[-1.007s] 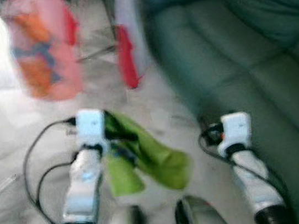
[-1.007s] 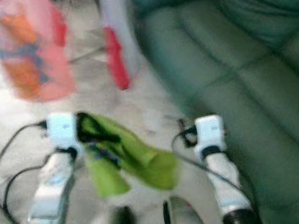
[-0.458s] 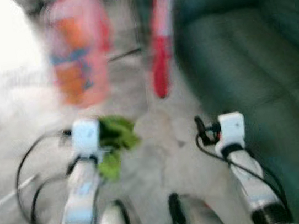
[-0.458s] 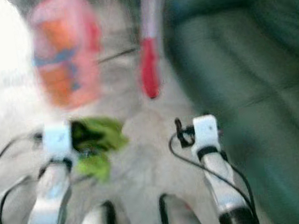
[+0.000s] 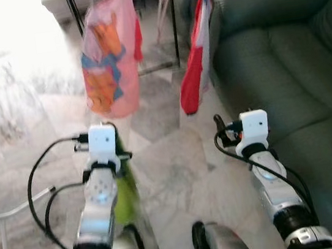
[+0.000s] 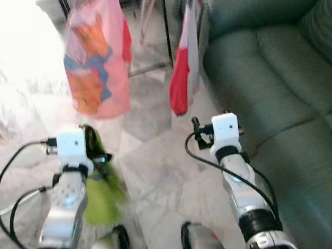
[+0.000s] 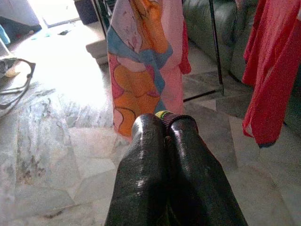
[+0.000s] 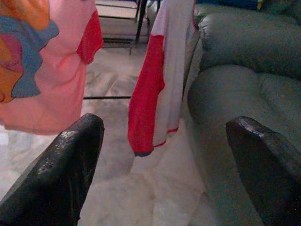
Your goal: Hang hanger
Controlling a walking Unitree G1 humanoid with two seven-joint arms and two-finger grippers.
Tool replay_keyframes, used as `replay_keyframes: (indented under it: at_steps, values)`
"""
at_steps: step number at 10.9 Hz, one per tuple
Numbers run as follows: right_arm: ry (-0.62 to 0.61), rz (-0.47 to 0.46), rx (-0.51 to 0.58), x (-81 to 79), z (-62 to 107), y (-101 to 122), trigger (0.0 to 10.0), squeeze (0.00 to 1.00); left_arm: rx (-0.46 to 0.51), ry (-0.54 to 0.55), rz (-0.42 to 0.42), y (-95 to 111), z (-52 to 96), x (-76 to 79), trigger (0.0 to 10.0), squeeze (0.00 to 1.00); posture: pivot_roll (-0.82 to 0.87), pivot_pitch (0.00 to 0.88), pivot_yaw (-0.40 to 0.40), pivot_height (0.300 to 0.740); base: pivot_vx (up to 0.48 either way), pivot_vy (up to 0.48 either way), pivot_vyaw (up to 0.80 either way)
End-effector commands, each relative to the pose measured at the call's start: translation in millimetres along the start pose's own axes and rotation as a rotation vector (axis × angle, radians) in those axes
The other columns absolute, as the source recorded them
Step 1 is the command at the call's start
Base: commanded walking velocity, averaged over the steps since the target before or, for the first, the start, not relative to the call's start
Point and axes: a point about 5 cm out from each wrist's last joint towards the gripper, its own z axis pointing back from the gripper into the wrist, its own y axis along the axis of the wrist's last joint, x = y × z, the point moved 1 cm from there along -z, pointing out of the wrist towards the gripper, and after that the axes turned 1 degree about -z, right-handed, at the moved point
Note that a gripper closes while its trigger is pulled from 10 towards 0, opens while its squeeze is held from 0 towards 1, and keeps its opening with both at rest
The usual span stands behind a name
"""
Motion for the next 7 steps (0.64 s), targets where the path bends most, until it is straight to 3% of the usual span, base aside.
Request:
replay_keyframes:
  at_steps: [1,7]
  values:
    - [-0.026,-0.009,0.006,4.3,-0.2,-0.5,10.0,0.0,0.02,0.003,0.0,3.3,-4.0,-0.3,10.0,0.0,0.02,0.115,-0.037,0.74,0.0,0.0,0.0]
    - [-0.069,-0.001,0.061,13.0,-6.1,9.2,10.0,0.0,0.094,-0.029,-0.028,21.8,-23.5,10.3,10.0,0.0,-0.02,0.081,-0.003,0.74,0.0,0.0,0.0]
